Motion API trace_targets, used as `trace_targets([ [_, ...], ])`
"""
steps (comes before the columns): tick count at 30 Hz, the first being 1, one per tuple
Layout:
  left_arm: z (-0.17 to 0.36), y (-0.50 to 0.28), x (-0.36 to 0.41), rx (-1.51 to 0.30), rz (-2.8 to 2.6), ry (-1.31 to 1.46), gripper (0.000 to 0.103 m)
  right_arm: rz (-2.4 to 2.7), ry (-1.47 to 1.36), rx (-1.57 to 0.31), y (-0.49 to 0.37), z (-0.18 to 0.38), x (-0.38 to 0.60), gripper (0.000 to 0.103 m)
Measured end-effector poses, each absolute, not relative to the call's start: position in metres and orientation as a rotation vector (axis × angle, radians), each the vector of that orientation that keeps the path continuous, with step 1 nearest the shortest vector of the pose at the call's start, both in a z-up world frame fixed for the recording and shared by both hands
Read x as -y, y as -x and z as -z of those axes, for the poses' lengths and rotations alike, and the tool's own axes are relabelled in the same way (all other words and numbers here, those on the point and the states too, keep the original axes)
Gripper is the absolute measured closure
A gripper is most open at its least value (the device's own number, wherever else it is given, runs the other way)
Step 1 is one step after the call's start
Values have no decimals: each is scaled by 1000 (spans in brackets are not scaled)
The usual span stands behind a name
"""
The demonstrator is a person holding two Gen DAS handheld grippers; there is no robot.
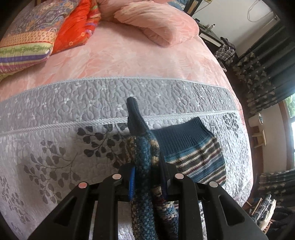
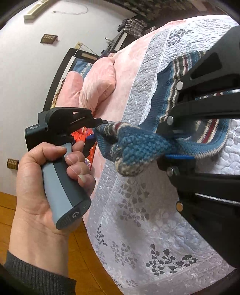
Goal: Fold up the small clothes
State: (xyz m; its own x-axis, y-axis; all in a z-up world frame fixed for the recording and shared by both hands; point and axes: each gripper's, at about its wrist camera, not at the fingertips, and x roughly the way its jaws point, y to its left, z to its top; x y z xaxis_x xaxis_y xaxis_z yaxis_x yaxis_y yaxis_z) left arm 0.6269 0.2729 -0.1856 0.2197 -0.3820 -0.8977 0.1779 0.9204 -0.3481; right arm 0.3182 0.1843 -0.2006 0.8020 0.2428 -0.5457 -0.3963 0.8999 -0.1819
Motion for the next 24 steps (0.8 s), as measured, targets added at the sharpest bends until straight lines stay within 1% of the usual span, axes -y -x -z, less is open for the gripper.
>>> trace_targets([
  [12, 176, -632, -223, -1292, 399, 130, 81, -292, 253, -539, -321, 196, -144, 91],
  [24, 184, -638, -168, -1304, 429, 88, 81, -242, 224, -552, -325, 201, -103, 91],
])
